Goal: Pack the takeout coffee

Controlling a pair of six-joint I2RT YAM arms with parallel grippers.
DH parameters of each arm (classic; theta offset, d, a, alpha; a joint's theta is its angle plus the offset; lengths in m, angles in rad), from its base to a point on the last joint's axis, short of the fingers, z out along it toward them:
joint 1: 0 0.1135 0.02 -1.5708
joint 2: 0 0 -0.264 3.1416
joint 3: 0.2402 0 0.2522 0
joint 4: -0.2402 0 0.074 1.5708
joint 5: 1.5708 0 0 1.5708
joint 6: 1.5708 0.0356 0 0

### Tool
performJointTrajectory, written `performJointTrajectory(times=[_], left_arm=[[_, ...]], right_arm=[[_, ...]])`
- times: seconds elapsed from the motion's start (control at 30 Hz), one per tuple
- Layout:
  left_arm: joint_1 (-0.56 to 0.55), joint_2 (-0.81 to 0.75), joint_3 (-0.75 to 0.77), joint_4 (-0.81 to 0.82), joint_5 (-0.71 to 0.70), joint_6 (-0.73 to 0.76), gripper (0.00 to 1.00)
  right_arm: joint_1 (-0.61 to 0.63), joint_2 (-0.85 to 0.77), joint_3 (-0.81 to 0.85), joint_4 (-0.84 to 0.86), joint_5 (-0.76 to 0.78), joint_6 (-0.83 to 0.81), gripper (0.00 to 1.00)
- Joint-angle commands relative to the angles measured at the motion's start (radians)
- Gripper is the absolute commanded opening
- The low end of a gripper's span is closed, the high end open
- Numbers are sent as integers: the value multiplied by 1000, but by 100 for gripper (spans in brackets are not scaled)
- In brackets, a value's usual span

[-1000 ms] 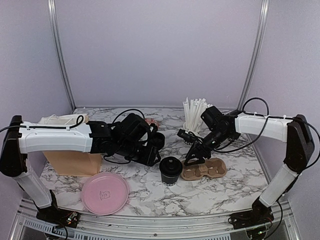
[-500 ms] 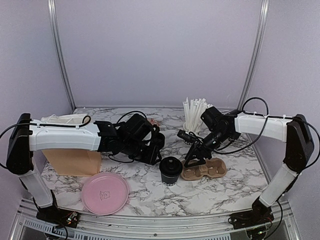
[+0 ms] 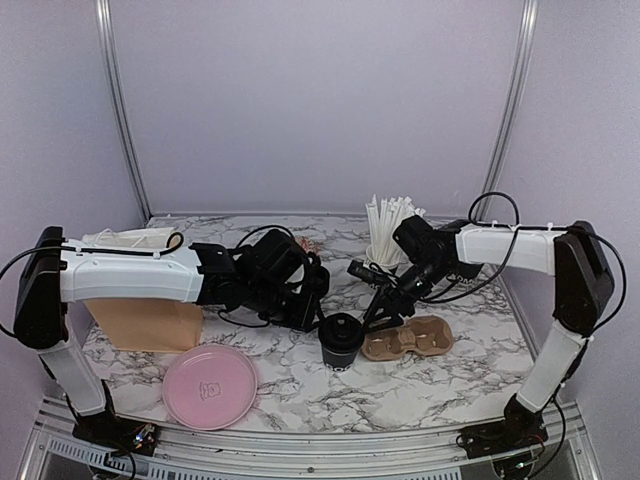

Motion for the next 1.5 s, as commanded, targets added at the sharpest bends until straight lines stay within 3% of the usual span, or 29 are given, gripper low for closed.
performJointTrajectory(times=[0.0, 0.33, 0.5, 0.97, 1.47], left_arm=[[1, -10, -10, 31, 15, -17, 39], [1, -47, -34, 27, -3, -45, 36], [2, -67, -22, 26, -23, -54, 38], [16, -47, -21, 22, 9, -62, 36], [16, -9, -44, 41, 57, -52, 36]], right_arm=[[8, 23, 55, 31, 17, 24, 58], [7, 52, 112, 39, 96, 75, 57], [-2, -29, 100, -5, 113, 59, 59], [8, -23, -6, -91, -60, 8, 61], [21, 65, 33, -58, -70, 51, 60]])
